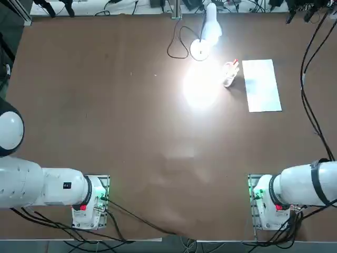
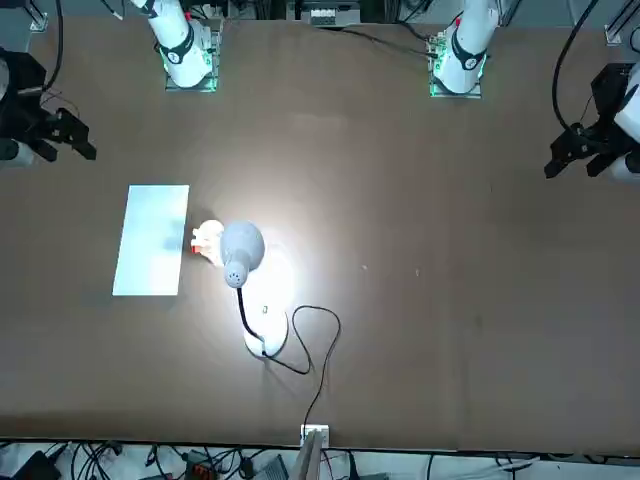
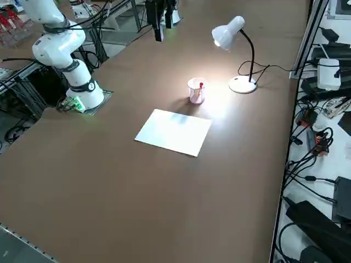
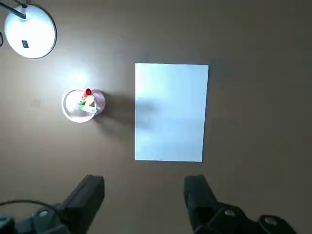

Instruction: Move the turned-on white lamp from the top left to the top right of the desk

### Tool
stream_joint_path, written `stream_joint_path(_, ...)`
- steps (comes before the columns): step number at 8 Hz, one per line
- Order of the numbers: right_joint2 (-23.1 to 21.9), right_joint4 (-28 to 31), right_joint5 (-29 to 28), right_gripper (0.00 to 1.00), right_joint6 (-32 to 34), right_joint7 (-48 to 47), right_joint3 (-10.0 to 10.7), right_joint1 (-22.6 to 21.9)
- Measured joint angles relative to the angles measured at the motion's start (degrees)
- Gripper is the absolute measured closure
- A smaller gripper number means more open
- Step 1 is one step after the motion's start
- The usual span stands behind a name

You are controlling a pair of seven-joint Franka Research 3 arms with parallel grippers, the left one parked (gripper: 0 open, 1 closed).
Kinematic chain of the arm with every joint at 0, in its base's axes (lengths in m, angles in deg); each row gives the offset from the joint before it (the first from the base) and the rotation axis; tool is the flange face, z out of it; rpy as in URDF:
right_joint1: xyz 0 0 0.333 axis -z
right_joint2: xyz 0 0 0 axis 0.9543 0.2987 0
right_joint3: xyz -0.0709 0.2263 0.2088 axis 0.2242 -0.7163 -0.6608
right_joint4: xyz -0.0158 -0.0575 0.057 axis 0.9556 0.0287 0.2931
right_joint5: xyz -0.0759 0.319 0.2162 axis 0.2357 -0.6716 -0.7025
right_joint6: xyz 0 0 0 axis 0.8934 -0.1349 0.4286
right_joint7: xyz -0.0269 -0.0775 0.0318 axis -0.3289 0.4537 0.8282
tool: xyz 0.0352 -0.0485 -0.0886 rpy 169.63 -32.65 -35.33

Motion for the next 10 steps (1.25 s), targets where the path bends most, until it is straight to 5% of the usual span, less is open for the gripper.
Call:
stream_joint_path(4, 5.8, -1.2, -3.7, 0.00, -1.8, 0.0, -0.6, -5.2)
stream_joint_path(10, 8.4, -1.2, -2.6, 0.00, -25.5, -13.1, -1.0, -22.5)
